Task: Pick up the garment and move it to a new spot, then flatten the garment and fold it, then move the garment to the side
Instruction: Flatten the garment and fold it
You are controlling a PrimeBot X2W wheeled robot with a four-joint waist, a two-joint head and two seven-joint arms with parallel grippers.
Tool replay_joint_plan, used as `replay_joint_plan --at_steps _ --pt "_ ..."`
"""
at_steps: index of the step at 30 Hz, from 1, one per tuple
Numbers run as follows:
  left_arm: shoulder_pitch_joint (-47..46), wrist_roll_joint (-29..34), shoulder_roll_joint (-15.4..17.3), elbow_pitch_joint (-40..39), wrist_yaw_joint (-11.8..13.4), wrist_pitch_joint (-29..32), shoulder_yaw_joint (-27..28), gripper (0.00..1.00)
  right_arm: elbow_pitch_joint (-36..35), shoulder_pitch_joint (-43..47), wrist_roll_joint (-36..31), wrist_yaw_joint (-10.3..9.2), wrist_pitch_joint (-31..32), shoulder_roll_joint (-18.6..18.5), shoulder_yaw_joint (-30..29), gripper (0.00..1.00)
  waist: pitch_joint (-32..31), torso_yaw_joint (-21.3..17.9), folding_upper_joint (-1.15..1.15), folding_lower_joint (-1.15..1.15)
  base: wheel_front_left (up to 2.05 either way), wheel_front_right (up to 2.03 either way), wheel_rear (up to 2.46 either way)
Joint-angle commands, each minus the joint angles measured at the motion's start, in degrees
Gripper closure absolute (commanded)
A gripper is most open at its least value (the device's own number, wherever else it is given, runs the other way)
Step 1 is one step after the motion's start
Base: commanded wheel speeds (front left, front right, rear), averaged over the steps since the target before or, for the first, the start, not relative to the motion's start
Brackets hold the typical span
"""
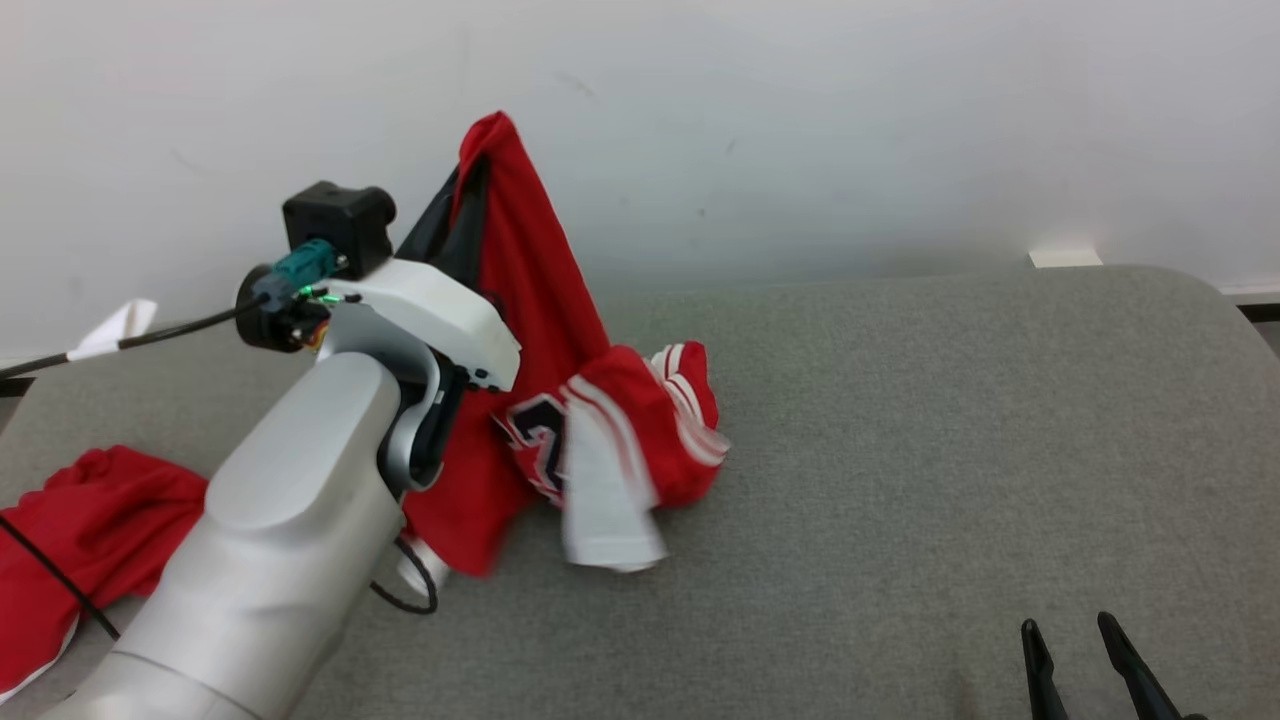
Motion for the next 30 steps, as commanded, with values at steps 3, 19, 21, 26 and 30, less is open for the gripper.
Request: replay_joint_plan --at_steps 3,19,21,26,30 --pt "0.82 1.24 0.76 -2.45 -0.37 -0.41 0.19 1.0 0.18 1.22 0.31 -0.12 0.03 0.17 -0.4 0.0 -1.04 0.62 0.0 0.0 0.0 0.0 0.0" --pt "39.64 -3.59 10.67 -27.99 9.91 -0.46 3.03 1.0 -1.18 4.58 -0.33 -0.13 0.04 0.41 -2.29 0.0 -3.41 5.62 0.0 0.0 0.0 0.0 0.0" --pt "44.16 -3.7 11.01 -31.52 11.13 -0.47 4.53 1.0 -1.25 4.75 -0.29 -0.13 0.04 0.09 -2.25 0.0 -3.53 6.01 0.0 0.0 0.0 0.0 0.0" --pt "52.0 -4.21 10.82 -41.17 13.0 -0.02 3.56 1.0 -1.3 5.56 -0.18 -0.13 0.04 -0.27 -2.33 0.0 -4.07 6.87 0.0 0.0 0.0 0.0 0.0" --pt "55.93 -3.87 11.9 -46.82 15.77 1.63 2.56 1.0 -1.33 5.85 -0.15 -0.13 0.04 -0.19 -2.27 0.0 -4.49 7.14 0.0 0.0 0.0 0.0 0.0"
